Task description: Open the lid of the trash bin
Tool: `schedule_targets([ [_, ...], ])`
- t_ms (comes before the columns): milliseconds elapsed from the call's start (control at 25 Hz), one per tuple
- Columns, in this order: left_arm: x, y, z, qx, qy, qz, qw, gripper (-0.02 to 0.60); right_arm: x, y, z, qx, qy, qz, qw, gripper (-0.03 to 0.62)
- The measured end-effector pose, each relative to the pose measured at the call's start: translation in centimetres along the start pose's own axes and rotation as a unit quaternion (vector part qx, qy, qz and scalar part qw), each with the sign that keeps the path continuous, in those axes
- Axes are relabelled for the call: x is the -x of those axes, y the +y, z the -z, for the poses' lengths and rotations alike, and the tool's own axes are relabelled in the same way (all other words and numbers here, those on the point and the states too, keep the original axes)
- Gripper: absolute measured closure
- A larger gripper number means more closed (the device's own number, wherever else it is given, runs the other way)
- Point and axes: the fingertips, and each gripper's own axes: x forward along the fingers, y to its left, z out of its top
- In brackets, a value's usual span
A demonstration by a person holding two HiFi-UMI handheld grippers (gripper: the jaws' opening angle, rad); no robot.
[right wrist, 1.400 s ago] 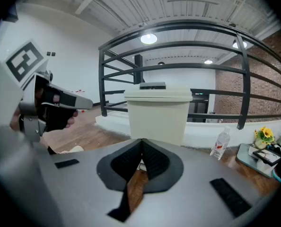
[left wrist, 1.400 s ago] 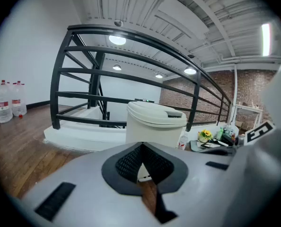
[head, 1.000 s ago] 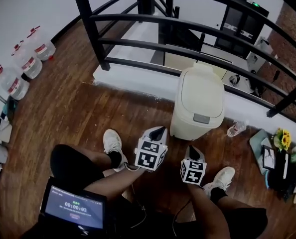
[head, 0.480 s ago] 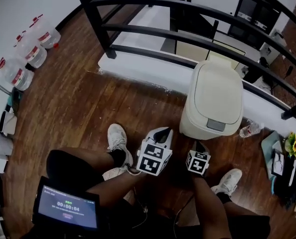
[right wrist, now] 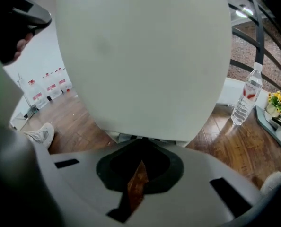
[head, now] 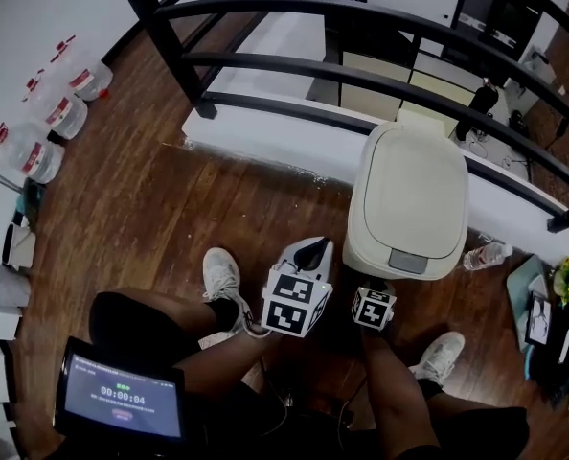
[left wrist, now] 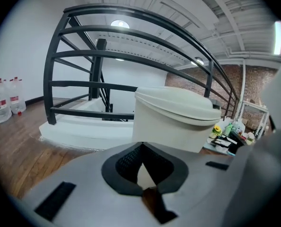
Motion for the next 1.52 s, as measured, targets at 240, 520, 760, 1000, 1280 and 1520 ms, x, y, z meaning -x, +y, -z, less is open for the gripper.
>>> schedule_targets([
  [240, -2.4, 0.2, -1.4, -0.009, 0.000, -0.007, 0.9999, 0.584, -1.8, 0.0, 0.5, -0.002, 0.030, -0.002, 1.000, 0.589],
  [520, -3.6, 0.4, -2.1, -0.028, -0.007, -0.015, 0.9995, 0.584, -2.7, -1.2, 1.8, 0.010, 0.053, 0.007, 0.999, 0.589],
  [760, -3.8, 0.5, -1.9, -0.025, -0.008, -0.016, 0.9995, 0.584, -3.1, -1.0, 1.4, 0.009, 0.046, 0.001, 0.999, 0.589],
  [1000, -3.5, 0.8, -0.8, -0.033, -0.001, -0.019, 0.9993, 0.584, -3.6, -1.3, 2.1, -0.002, 0.053, 0.009, 0.999, 0.588],
  [1280, -3.6, 1.3, 0.9, -0.027, 0.019, -0.022, 0.9992, 0.584, -3.7, -1.2, 2.2, 0.007, 0.061, 0.016, 0.998, 0.588],
  [1520, -4.4, 2.1, 4.6, -0.021, 0.075, -0.016, 0.9968, 0.584, -3.5, -0.8, 2.1, 0.013, 0.051, 0.010, 0.999, 0.589],
])
